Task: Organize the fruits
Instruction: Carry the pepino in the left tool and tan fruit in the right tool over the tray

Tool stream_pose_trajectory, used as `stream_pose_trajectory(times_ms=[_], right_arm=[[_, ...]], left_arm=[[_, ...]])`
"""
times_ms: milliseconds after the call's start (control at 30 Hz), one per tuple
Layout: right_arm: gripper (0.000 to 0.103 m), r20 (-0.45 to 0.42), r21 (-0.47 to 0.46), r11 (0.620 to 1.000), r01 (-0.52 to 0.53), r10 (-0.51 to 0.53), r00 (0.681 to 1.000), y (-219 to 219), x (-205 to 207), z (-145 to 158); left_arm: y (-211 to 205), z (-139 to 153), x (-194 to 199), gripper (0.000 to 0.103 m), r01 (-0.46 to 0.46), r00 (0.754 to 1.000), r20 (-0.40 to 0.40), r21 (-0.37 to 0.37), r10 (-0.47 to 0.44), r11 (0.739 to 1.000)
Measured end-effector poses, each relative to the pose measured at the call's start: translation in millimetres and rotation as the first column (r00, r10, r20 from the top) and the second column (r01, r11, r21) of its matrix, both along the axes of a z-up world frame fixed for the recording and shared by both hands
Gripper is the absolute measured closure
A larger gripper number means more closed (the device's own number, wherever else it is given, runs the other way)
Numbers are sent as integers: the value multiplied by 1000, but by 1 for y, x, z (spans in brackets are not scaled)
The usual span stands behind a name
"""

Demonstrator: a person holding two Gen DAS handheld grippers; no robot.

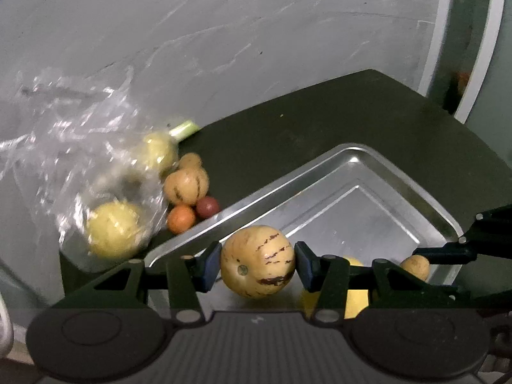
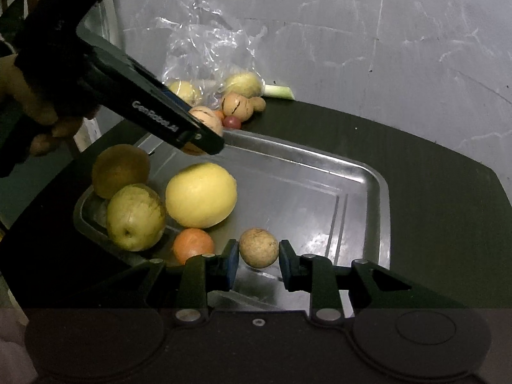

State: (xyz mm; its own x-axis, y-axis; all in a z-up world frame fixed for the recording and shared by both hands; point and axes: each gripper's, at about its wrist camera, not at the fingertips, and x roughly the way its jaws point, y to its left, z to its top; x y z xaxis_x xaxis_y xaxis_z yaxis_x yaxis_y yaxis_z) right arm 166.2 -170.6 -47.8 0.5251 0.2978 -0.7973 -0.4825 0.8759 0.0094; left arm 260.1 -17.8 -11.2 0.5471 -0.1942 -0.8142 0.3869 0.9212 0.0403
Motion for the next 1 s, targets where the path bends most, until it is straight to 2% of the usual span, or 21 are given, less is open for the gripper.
stream_pose_trajectory(times_ms=[733, 1000], right_arm=[[74, -12, -37, 999, 1, -2, 1000, 8, -6, -2], [74, -16, -38, 999, -5, 5, 1000, 6, -7, -3]], left_arm=[[7, -9, -17, 49, -34, 999, -42, 18, 34, 999], [9, -8, -20, 49, -44, 998, -48, -13, 44, 999]])
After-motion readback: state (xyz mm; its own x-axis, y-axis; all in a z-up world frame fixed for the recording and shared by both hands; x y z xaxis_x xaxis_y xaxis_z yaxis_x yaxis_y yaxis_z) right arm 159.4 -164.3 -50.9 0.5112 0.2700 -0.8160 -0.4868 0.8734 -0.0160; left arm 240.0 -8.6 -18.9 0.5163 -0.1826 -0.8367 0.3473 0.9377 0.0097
